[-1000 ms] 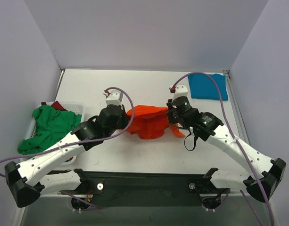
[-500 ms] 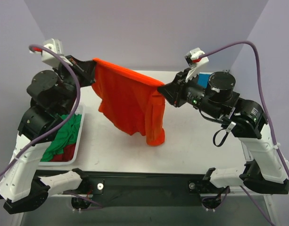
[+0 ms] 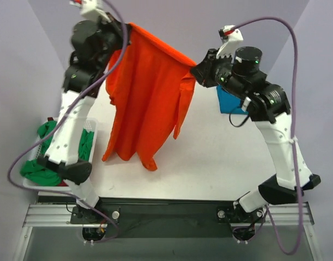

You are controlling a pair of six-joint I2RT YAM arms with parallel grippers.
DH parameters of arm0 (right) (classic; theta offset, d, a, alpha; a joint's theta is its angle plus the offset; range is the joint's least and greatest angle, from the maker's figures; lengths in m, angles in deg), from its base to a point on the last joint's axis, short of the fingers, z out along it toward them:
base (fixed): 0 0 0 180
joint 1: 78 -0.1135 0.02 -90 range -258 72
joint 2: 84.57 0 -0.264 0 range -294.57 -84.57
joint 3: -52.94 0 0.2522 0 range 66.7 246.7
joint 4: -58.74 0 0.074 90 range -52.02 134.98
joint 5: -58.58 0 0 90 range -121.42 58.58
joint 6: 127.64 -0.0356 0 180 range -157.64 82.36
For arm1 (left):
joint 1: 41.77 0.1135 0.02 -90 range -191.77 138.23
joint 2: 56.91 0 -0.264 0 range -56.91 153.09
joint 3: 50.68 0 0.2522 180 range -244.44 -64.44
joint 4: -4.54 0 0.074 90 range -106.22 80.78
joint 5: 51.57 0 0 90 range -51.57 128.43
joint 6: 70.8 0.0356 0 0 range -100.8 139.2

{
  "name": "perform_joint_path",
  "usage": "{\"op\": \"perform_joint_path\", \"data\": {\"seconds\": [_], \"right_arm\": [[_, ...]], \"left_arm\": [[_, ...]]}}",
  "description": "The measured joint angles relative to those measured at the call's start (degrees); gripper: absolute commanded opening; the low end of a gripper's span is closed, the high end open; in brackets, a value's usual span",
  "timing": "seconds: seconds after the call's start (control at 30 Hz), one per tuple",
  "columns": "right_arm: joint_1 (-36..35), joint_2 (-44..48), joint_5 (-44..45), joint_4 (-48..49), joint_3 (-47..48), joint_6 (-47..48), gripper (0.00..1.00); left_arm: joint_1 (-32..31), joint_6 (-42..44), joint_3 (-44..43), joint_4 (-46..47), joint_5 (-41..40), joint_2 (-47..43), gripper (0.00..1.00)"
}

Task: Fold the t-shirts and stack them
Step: Flatten out the tshirt

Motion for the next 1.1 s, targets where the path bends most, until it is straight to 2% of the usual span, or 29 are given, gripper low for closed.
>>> {"op": "perform_joint_path", "data": {"seconds": [0.13, 0.27, 0.33, 0.37, 0.5, 0.57, 0.63, 0.7, 0.73, 0.8, 0.97, 1.1], "right_arm": [[10.71, -4.68, -2.16, 1.42, -9.29, -3.15, 0.00], [19.08, -7.69, -3.63, 5.81, -25.57, -8.00, 0.00], [22.97, -8.17, -4.39, 8.02, -35.08, -10.62, 0.00], [25.18, -8.15, -4.92, 9.77, -41.11, -12.02, 0.00], [31.10, -7.80, -5.46, 11.89, -55.71, -15.98, 0.00], [33.90, -7.30, -5.77, 12.09, -59.58, -17.46, 0.00], [36.00, -5.90, -5.90, 12.70, -61.81, -18.25, 0.00], [37.20, -2.71, -5.90, 13.03, -63.39, -18.60, 0.00], [37.24, -0.59, -5.95, 13.42, -64.00, -18.58, 0.00], [37.03, 4.37, -6.23, 13.70, -64.61, -18.56, 0.00], [36.33, 13.53, -7.39, 14.27, -64.72, -18.29, 0.00], [35.82, 15.15, -7.74, 13.22, -64.28, -17.81, 0.00]], "left_arm": [[0.33, -2.54, -5.81, 1.44, 5.07, 16.92, 0.00], [-1.20, -5.42, -17.22, 0.20, 11.63, 39.41, 0.00], [-2.69, -6.78, -17.59, -1.03, 14.67, 46.73, 0.02], [-3.65, -7.43, -15.98, -1.40, 16.09, 49.22, 0.24], [-6.78, -8.92, -4.63, -3.26, 18.88, 51.49, 0.65], [-7.13, -9.42, -1.81, -3.32, 19.08, 50.95, 0.69], [-7.04, -9.60, 1.49, -3.61, 17.97, 48.30, 0.70], [-6.99, -9.66, 9.99, -2.84, 14.91, 40.96, 0.70], [-7.02, -9.86, 15.23, -3.45, 12.90, 35.78, 0.66], [-7.23, -11.13, 25.53, -3.96, 8.00, 23.96, 0.65], [-9.25, -16.46, 52.52, 0.39, -2.95, -10.29, 0.58], [-14.38, -21.53, 70.58, 1.51, -10.71, -25.40, 0.53]]}}
